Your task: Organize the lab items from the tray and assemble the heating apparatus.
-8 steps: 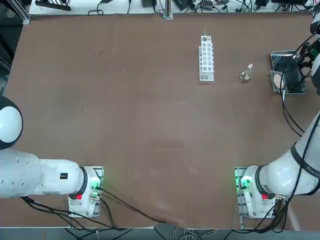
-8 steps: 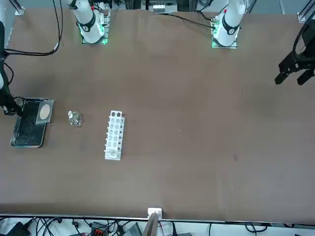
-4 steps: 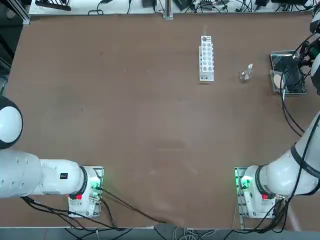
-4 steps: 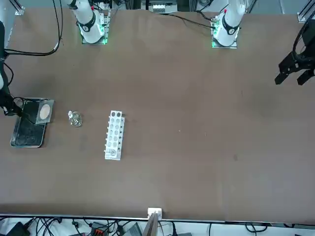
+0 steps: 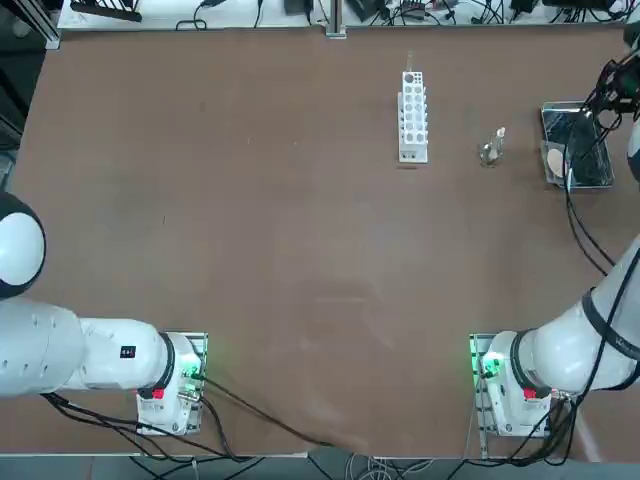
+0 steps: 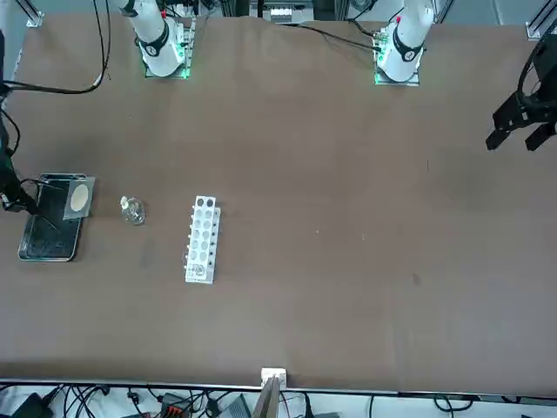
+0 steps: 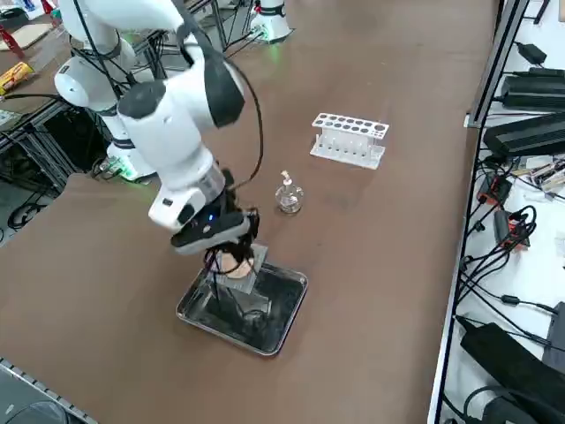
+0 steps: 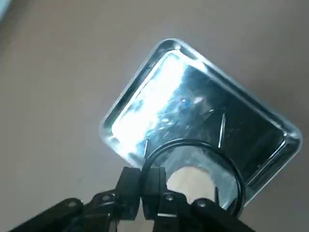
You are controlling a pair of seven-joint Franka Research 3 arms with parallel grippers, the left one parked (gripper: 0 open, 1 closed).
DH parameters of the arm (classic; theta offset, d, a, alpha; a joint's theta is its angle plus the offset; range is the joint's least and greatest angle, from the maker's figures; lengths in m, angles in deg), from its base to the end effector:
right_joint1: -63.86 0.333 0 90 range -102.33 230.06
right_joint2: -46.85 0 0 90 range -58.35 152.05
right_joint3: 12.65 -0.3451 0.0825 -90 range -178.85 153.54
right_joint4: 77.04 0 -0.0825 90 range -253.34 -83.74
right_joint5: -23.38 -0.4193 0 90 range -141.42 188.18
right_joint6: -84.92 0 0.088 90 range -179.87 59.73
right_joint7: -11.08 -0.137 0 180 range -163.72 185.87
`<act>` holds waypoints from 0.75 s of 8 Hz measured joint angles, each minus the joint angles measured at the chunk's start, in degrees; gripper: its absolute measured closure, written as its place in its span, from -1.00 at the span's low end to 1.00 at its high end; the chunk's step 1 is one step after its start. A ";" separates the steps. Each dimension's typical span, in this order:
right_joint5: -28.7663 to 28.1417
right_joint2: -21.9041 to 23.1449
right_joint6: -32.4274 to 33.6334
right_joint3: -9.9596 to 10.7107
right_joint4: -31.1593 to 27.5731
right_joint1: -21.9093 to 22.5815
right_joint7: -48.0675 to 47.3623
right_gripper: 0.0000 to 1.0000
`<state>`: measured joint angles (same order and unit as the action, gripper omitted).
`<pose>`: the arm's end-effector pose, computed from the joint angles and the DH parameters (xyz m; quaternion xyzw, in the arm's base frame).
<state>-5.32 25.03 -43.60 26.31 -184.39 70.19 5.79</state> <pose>0.5938 -0.3198 0.3359 -0.8932 0.4391 -0.0670 0.0708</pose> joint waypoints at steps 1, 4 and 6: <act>1.60 1.58 4.89 -0.02 2.65 0.03 0.01 0.86; 5.95 5.95 13.88 -3.94 9.48 0.44 0.01 0.86; 7.61 8.70 14.71 -10.15 9.76 0.79 -0.96 0.86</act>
<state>2.29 33.73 -28.88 16.16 -174.63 70.98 4.83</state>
